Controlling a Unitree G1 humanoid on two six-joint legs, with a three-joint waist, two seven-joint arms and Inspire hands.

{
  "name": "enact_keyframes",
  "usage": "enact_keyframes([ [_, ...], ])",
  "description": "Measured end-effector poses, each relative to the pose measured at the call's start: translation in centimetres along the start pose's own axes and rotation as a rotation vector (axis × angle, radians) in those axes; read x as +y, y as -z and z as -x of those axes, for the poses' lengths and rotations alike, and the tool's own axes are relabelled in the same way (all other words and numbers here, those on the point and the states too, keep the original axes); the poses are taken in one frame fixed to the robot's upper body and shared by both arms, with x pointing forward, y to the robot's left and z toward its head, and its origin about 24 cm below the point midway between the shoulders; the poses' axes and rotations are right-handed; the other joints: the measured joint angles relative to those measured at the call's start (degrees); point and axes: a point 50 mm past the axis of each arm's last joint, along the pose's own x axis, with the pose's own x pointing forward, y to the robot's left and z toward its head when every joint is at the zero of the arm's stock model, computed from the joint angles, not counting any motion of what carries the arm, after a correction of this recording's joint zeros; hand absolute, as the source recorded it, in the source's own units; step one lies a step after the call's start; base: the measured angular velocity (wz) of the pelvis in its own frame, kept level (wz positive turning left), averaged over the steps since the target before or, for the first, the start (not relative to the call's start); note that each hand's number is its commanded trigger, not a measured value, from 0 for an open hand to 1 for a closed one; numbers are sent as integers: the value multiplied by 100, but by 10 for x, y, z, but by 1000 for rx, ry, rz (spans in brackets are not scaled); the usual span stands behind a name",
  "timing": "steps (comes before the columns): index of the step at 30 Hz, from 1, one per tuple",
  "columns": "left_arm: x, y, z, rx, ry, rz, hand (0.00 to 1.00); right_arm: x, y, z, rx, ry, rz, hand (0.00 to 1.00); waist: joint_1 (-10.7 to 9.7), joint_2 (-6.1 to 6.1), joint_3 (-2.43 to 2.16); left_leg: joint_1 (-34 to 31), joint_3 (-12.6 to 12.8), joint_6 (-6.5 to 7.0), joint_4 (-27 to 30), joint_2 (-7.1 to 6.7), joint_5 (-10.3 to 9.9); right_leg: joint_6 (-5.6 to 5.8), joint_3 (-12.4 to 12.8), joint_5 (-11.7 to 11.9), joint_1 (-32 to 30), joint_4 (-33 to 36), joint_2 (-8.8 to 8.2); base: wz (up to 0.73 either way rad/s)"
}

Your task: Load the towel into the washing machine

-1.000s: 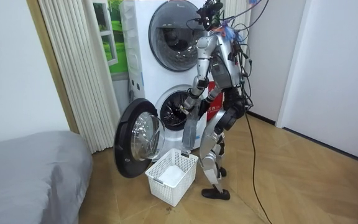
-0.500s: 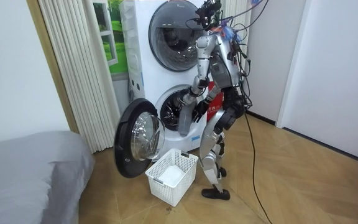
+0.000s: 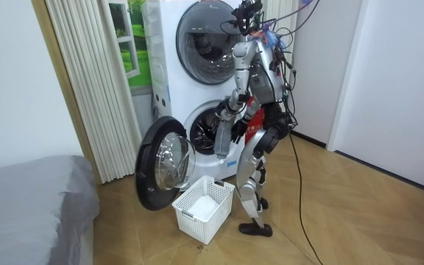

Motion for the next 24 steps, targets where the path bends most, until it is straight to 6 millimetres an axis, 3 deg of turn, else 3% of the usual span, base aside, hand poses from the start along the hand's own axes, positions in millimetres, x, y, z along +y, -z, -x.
enact_keyframes([
  [15,-2,17,14,70,132,55,100,0,7,3,18,36,18,100,12,26,-17,22,31,-8,-51,8,4,-1,22,2,-6,-56,19,0],
  [16,-2,17,14,75,137,58,100,0,7,3,18,37,18,41,18,38,-26,23,31,-12,-56,6,6,-1,19,2,-4,-57,19,0],
  [17,-2,17,15,77,138,60,100,0,7,3,19,39,19,0,20,45,-31,25,31,-13,-58,4,7,-1,19,3,-3,-56,19,0],
  [21,-1,17,16,81,141,59,100,-1,9,3,22,55,18,0,20,111,-78,50,32,-21,-92,-12,20,-1,21,4,13,-43,14,0],
  [24,1,16,19,83,130,56,100,-2,9,4,22,62,16,0,14,111,-79,104,40,-34,-176,-87,66,-5,48,6,26,-43,-2,0],
])
